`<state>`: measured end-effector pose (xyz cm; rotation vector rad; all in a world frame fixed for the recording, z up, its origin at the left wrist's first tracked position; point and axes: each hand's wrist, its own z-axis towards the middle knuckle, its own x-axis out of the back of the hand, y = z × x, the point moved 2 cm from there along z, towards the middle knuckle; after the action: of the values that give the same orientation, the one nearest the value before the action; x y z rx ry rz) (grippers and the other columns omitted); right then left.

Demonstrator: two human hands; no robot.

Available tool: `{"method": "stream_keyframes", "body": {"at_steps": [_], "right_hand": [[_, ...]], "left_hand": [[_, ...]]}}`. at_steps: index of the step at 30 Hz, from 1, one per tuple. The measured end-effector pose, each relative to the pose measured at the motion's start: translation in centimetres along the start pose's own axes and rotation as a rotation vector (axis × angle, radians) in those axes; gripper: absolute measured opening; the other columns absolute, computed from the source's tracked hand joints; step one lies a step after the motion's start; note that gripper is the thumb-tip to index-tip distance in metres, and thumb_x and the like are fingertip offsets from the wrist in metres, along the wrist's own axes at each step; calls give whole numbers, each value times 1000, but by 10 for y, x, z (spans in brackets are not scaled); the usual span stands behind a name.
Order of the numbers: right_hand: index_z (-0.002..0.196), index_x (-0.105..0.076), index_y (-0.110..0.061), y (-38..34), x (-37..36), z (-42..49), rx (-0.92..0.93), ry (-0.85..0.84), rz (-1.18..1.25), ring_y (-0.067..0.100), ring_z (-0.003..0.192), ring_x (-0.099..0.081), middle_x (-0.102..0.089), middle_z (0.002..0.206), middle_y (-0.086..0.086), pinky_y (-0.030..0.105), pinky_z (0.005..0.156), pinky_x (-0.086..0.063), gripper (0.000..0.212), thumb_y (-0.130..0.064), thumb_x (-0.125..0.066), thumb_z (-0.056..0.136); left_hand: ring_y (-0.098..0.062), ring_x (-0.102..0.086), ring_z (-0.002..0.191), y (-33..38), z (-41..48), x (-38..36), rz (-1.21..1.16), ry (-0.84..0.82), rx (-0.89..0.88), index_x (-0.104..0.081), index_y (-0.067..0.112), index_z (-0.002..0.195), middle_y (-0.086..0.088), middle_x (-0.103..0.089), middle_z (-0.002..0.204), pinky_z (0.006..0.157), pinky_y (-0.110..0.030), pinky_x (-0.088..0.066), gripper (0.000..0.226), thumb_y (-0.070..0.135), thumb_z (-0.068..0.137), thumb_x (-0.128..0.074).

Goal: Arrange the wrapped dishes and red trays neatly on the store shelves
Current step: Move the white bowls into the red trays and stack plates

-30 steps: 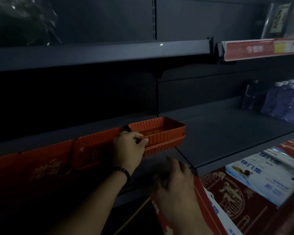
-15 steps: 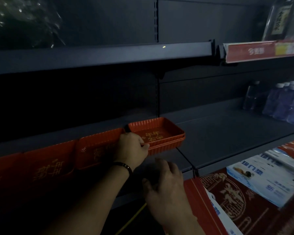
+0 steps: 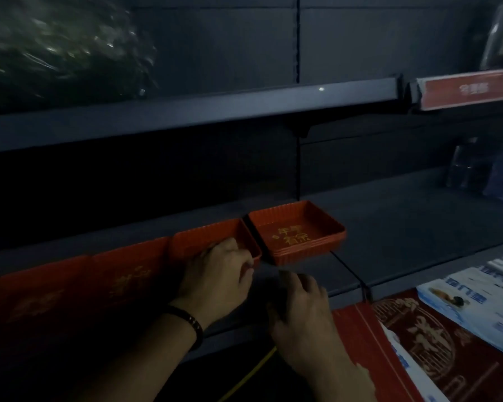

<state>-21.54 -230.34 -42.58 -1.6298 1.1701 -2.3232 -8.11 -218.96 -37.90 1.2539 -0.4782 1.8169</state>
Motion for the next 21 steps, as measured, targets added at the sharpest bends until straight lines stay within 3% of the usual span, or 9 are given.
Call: {"method": "stream_keyframes", "body": {"at_steps": [7,11,16,21], "right_hand": [[159,-30,-34,-49,-20,-17,86,-124,-139,30,142,-33,-37,156,0,50,115,-38,63,-49,-51,102],[156,-35,-36,-86,-39,-32,182,-163,-182,27,141,-36,-42,153,-1,50,116,-36,56,-50,-49,103],[151,-39,-39,-136,-66,-53,316,-185,-247,25,138,-41,-49,146,-4,46,110,-39,50,-53,-47,103],[147,-44,-40,-194,-110,-88,399,-265,-226,22,128,-50,-55,140,-6,42,105,-46,48,-52,-49,101]], "left_hand": [[-10,-60,106,-54,-85,60,135,-88,111,-73,33,108,16,-58,113,86,-31,-55,17,45,100,-63],[-6,-60,103,-84,-133,93,146,-115,211,-72,34,108,18,-59,113,84,-27,-54,16,46,100,-65],[-7,-65,100,-130,-199,140,162,-117,369,-71,39,113,20,-62,113,85,-33,-60,23,55,100,-60],[-8,-72,94,-181,-268,186,217,-33,545,-74,40,103,16,-76,100,81,-34,-62,41,66,85,-47]]}}
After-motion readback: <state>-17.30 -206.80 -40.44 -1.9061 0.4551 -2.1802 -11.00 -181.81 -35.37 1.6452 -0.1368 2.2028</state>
